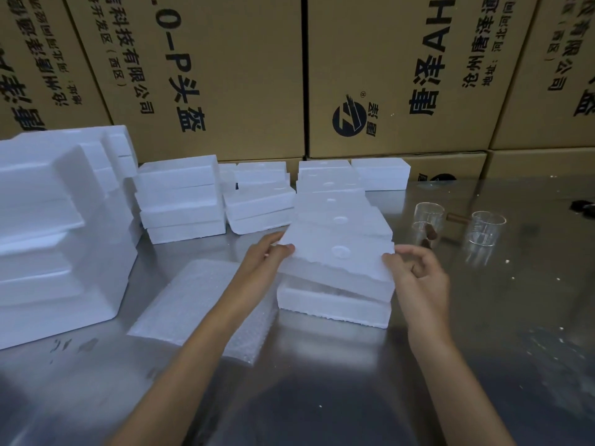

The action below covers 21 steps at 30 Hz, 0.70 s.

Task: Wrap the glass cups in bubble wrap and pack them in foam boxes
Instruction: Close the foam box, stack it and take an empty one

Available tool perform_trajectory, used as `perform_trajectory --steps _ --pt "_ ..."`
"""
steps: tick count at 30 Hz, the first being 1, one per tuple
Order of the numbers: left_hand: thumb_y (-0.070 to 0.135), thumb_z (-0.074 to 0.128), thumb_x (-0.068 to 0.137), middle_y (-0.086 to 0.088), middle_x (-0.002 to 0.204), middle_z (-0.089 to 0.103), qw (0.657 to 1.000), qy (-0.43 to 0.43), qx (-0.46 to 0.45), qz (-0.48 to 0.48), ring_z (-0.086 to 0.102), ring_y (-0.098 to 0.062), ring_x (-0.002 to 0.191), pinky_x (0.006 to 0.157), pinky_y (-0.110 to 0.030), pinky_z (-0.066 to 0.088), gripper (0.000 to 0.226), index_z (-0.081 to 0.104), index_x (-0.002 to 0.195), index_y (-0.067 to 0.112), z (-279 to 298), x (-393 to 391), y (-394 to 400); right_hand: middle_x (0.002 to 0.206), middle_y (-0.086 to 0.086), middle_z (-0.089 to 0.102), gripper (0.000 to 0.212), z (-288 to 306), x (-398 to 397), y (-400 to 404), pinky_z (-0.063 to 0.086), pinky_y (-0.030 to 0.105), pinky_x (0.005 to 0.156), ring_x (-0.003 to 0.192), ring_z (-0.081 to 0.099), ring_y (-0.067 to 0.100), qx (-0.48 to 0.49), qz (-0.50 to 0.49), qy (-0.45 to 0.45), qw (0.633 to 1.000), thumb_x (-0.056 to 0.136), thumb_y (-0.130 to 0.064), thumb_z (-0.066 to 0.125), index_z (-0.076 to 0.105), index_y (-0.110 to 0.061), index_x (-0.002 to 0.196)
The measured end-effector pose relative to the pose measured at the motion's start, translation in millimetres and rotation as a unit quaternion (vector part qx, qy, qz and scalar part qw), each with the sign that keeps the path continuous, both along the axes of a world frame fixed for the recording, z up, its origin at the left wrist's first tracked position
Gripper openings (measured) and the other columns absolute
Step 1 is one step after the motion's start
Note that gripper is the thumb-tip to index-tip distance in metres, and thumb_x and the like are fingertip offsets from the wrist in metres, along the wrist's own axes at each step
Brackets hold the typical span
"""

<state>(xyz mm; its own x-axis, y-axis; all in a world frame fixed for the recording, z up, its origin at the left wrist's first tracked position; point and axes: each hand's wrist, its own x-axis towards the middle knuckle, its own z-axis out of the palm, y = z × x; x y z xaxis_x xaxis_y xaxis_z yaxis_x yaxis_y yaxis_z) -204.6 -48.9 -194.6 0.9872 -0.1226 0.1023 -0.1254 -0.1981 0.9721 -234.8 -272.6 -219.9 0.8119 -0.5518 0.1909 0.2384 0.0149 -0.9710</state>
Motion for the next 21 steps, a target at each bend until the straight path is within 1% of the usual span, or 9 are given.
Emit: perform_trajectory --steps 3,6,8,10,12,15,16,19,21 --pt "0.044 0.053 0.095 0.029 0.111 0.064 0.999 0.026 -0.022 -0.010 0.061 0.015 0.094 0.085 -0.026 0.046 0.025 0.056 0.119 0.050 -5.9 -0.9 -1.4 0.077 0.010 0.056 0.016 -3.1 1.0 -1.4 0.042 0.012 0.047 0.050 0.050 0.007 0.012 0.027 0.037 0.999 0.087 -0.012 0.070 0.065 -0.018 0.100" --pt "0.051 0.055 0.089 0.029 0.099 0.068 0.998 0.044 -0.033 -0.006 0.066 0.007 0.091 0.085 -0.027 0.049 0.027 0.058 0.115 0.045 -7.7 -3.1 -1.6 0.085 0.009 0.058 0.017 -2.8 0.0 -1.6 0.045 0.017 0.057 0.064 0.055 0.010 0.037 0.042 0.039 0.998 0.087 -0.015 0.072 0.065 -0.018 0.103" --pt "0.055 0.056 0.079 0.021 0.104 0.070 0.997 0.064 -0.044 -0.006 0.069 -0.002 0.092 0.090 -0.029 0.051 0.037 0.058 0.114 0.042 -10.1 -3.2 -0.8 0.099 0.005 0.066 0.019 -2.6 -1.3 -1.5 0.048 0.028 0.072 0.083 0.061 0.016 0.060 0.058 0.056 0.995 0.087 -0.021 0.073 0.066 -0.022 0.105" --pt "0.054 0.056 0.076 0.013 0.111 0.070 0.996 0.075 -0.045 -0.014 0.070 -0.006 0.094 0.094 -0.031 0.051 0.041 0.058 0.115 0.040 -11.3 -3.3 0.6 0.109 0.001 0.070 0.021 -2.1 -2.6 -1.3 0.049 0.033 0.079 0.092 0.064 0.018 0.082 0.073 0.072 0.991 0.088 -0.024 0.071 0.066 -0.023 0.109" --pt "0.051 0.059 0.075 0.013 0.110 0.070 0.996 0.082 -0.039 -0.024 0.070 -0.008 0.093 0.100 -0.036 0.050 0.038 0.058 0.111 0.041 -11.4 -3.9 3.7 0.112 0.002 0.071 0.021 -1.2 -3.3 -1.5 0.048 0.031 0.076 0.090 0.064 0.016 0.084 0.074 0.076 0.991 0.089 -0.023 0.070 0.067 -0.023 0.110" --pt "0.051 0.062 0.073 0.022 0.088 0.069 0.996 0.090 -0.014 -0.026 0.064 -0.003 0.076 0.104 -0.040 0.047 0.031 0.058 0.101 0.039 -10.6 -3.6 6.6 0.109 0.002 0.072 0.019 -0.6 -4.1 -3.3 0.049 0.025 0.072 0.081 0.065 0.010 0.089 0.069 0.073 0.991 0.089 -0.022 0.070 0.068 -0.022 0.108" --pt "0.051 0.063 0.075 0.021 0.085 0.068 0.996 0.090 -0.013 -0.016 0.064 -0.004 0.075 0.103 -0.042 0.047 0.030 0.058 0.101 0.037 -10.8 -3.3 6.4 0.109 0.002 0.073 0.019 -1.1 -4.2 -4.1 0.050 0.025 0.073 0.081 0.066 0.010 0.091 0.072 0.074 0.990 0.088 -0.022 0.070 0.069 -0.023 0.107" --pt "0.049 0.063 0.090 0.011 0.094 0.073 0.996 0.088 -0.025 0.014 0.069 -0.015 0.089 0.099 -0.041 0.051 0.027 0.059 0.103 0.025 -12.0 -3.6 4.4 0.107 0.001 0.074 0.020 -1.5 -4.7 -6.0 0.051 0.027 0.072 0.082 0.068 0.011 0.094 0.090 0.079 0.988 0.089 -0.023 0.069 0.071 -0.028 0.107" --pt "0.045 0.065 0.092 0.007 0.094 0.075 0.996 0.084 -0.027 0.017 0.070 -0.016 0.086 0.091 -0.037 0.052 0.028 0.059 0.103 0.020 -11.9 -5.8 4.0 0.106 -0.001 0.074 0.020 -1.7 -4.5 -7.5 0.050 0.025 0.067 0.079 0.068 0.009 0.093 0.093 0.081 0.988 0.088 -0.023 0.068 0.072 -0.030 0.107"
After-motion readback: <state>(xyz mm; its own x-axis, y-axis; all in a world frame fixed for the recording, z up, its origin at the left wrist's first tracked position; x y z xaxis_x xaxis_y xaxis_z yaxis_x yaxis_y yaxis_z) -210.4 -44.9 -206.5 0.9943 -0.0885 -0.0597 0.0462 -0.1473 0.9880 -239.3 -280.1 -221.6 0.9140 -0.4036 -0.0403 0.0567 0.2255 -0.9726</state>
